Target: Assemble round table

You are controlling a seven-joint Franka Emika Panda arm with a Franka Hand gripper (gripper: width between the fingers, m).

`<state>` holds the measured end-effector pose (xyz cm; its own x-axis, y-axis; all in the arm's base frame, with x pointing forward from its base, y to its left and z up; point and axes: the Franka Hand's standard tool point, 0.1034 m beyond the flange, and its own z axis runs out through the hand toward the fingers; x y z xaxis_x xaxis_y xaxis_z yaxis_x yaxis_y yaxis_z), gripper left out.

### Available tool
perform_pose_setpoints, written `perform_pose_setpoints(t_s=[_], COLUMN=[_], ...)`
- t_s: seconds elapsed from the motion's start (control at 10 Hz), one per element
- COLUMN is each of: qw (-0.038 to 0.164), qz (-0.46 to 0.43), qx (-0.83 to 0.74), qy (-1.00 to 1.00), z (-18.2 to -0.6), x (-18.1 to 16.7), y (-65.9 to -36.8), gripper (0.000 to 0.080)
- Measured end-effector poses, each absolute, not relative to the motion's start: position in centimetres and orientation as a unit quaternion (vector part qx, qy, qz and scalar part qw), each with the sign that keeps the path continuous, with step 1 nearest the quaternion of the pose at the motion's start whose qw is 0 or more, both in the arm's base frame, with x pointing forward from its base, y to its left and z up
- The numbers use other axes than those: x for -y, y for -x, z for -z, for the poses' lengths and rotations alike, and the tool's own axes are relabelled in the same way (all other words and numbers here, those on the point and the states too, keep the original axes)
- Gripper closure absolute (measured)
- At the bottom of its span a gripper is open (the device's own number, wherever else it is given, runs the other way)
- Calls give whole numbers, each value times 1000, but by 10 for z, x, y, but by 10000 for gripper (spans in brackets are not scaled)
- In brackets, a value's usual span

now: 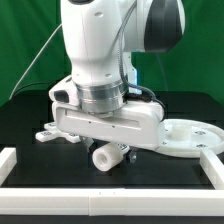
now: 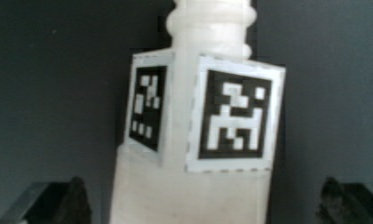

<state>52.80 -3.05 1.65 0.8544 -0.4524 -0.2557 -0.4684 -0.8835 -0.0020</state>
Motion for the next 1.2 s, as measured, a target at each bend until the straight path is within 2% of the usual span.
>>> perform_pose_setpoints(t_s=[0.1,0.3,0.4,0.6,0.7,0.9,1.2], qw=[32,32,36,45,49,51,51], qz=[-125,-125,-122,-108,-99,-98,-94], qx=[-239,-238,-205,-130,-79,-57,-49], qy=[962,963,970,985,991,992,993], z=[-16,-17,-24,-41,-44,-45,-45], x=[30,30,30,33,45,60,60], y=[-528,-528,-523,-492,-480,-485,-485], gripper=[401,399,399,399,399,399,397])
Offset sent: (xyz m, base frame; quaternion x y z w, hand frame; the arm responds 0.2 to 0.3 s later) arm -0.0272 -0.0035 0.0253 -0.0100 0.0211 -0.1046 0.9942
